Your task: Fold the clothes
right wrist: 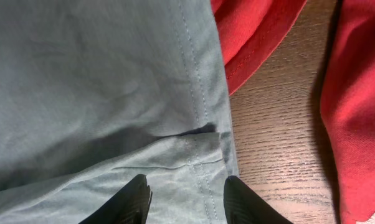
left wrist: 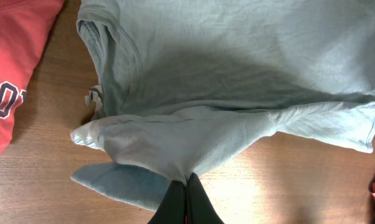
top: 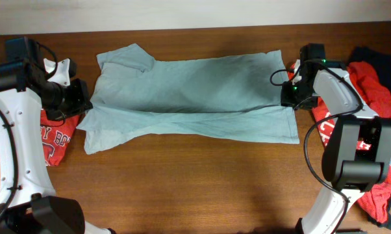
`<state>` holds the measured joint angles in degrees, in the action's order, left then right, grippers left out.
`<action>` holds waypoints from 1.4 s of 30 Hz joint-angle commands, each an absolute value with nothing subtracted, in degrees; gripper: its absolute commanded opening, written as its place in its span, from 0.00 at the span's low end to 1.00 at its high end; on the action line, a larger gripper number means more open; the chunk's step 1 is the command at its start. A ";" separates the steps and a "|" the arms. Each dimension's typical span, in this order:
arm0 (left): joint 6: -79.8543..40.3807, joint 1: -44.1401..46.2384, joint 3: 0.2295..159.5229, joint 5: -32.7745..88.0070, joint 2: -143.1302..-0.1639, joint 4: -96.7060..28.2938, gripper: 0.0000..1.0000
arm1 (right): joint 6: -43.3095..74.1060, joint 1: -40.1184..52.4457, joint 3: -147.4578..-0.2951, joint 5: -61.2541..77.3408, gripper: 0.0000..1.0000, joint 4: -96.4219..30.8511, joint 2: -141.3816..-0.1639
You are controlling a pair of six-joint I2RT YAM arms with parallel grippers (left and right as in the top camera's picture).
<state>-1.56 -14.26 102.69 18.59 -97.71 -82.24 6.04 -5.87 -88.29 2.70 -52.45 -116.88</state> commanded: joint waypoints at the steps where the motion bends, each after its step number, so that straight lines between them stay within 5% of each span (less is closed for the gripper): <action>1: -1.28 -14.24 103.15 18.13 -97.86 -82.11 0.00 | 6.42 -6.02 -89.03 2.76 0.44 -52.16 -119.33; 22: -1.28 -14.24 103.15 18.13 -97.86 -81.89 0.00 | 6.39 -6.02 -89.03 0.86 0.44 -50.09 -122.32; 29: -1.28 -14.24 103.15 18.13 -97.86 -81.89 0.00 | 6.42 -6.02 -89.03 0.86 0.15 -49.67 -122.32; 30: -1.28 -14.24 103.15 18.13 -97.86 -81.91 0.00 | 6.42 -6.02 -89.06 0.84 0.04 -49.67 -122.32; 42: -0.45 -14.31 103.18 18.11 -97.49 -83.48 0.00 | 6.42 -6.09 -95.13 -5.41 0.04 -59.90 -110.93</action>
